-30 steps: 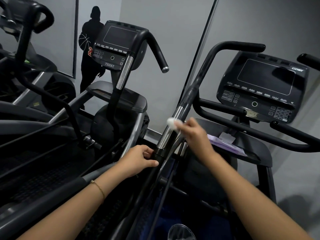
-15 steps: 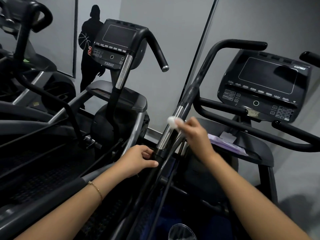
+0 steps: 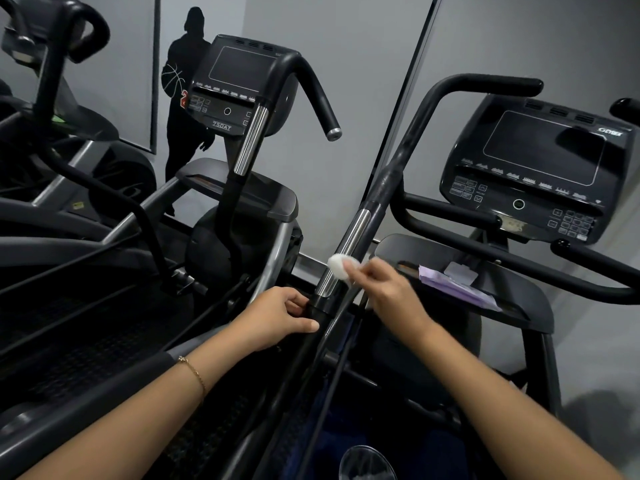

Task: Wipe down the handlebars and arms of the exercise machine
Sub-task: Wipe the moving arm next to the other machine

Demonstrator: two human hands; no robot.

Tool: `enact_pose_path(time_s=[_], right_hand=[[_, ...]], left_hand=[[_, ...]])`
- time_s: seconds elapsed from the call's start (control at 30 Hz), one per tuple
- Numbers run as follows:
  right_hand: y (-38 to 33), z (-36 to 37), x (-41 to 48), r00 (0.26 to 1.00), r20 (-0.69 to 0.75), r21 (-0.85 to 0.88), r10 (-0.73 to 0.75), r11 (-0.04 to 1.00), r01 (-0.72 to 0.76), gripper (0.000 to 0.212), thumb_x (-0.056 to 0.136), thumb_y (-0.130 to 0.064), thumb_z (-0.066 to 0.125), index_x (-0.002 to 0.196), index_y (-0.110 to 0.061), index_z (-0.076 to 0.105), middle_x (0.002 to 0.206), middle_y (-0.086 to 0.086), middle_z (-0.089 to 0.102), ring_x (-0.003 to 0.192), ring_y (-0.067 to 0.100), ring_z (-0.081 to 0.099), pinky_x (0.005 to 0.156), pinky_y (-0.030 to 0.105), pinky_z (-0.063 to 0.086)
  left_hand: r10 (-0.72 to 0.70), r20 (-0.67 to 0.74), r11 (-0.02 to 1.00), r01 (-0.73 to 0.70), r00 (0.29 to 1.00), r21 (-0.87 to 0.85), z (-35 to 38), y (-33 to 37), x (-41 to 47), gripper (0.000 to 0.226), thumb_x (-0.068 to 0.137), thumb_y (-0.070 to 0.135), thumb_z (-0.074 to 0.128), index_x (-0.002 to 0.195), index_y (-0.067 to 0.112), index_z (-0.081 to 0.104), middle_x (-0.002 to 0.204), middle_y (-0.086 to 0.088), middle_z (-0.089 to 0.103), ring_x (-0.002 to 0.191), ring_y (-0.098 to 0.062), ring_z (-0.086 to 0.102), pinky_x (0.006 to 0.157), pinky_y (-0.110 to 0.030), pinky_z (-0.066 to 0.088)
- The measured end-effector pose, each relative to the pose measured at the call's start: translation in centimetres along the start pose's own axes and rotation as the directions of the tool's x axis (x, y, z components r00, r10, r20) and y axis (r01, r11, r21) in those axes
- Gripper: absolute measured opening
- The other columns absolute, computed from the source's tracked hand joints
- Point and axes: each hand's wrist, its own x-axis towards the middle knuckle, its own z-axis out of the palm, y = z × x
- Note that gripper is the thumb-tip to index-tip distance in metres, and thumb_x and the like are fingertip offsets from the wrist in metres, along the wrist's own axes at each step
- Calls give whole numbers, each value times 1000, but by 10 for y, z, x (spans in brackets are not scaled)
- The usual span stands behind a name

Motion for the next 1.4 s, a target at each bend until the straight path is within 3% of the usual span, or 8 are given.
enact_pose_path(time_s=[0.2, 0.53, 0.67, 0.8, 0.87, 1.0, 1.17, 1.4], right_hand=[[26, -19, 55, 931, -97, 118, 352, 933, -340, 27, 92, -7, 52, 115, -6, 65, 84, 2, 43, 72, 13, 44, 63, 27, 37], [-29, 4, -16, 999, -2, 146, 54, 988, -54, 34, 95, -26, 41, 114, -12, 65, 83, -1, 49, 70, 7, 44, 63, 13, 39], [14, -10, 34, 938, -125, 141, 323, 942, -306, 18, 91, -16, 56, 99, -6, 69, 76, -5, 46, 68, 8, 46, 65, 27, 40], [27, -16, 59, 893, -184, 185, 412, 906, -380, 35, 88, 0, 55, 121, -9, 62, 85, 3, 42, 73, 17, 48, 68, 27, 45], [10, -8, 45, 907, -164, 162, 388, 918, -363, 30, 93, -14, 53, 121, -8, 62, 82, -2, 42, 70, 9, 46, 64, 15, 36], [-39, 18, -17, 958, -22, 43, 286, 958, -285, 73, 82, -66, 28, 110, -8, 64, 78, -25, 42, 72, -16, 47, 65, 4, 35], [-27, 15, -14, 975, -73, 113, 210, 973, -201, 26, 87, -13, 57, 111, -13, 66, 79, -5, 51, 65, 5, 46, 58, 14, 38], [15, -8, 46, 879, -162, 271, 449, 876, -398, 37, 89, 2, 54, 124, -10, 58, 85, 4, 43, 75, 14, 46, 72, 19, 42]], left_hand=[[-5, 2, 1000, 5, 1000, -19, 0, -1, 0, 24, 68, 18, 83, 80, 30, 65, 89, -2, 70, 88, -16, 68, 89, -35, 53], [-5, 2, 1000, 5, 1000, -5, 0, -1, 1, 25, 69, 22, 82, 82, 32, 63, 93, -1, 70, 91, -14, 67, 89, -33, 53], [-8, 2, 1000, 8, 1000, -18, 1, -2, 1, 24, 69, 21, 82, 86, 28, 66, 91, 0, 71, 88, -12, 68, 86, -29, 53], [-18, 4, 999, 18, 1000, -35, 1, -4, 2, 25, 69, 21, 82, 88, 26, 67, 90, 0, 71, 85, -12, 68, 84, -29, 53], [-21, 9, 999, 22, 1000, -47, 1, -6, 4, 25, 69, 21, 83, 88, 24, 67, 90, -2, 71, 81, -12, 67, 82, -30, 53], [-22, 21, 997, 23, 1000, -72, 2, -8, 6, 28, 68, 18, 82, 92, 20, 68, 91, -7, 72, 73, -11, 64, 76, -30, 53], [-23, 20, 997, 24, 1000, -75, 3, -9, 6, 26, 70, 19, 82, 90, 22, 67, 89, -5, 71, 66, -6, 60, 65, -22, 46], [-25, 26, 998, 27, 999, -62, 2, -11, 7, 30, 68, 25, 83, 94, 24, 68, 92, -3, 71, 72, -9, 62, 73, -28, 51]])
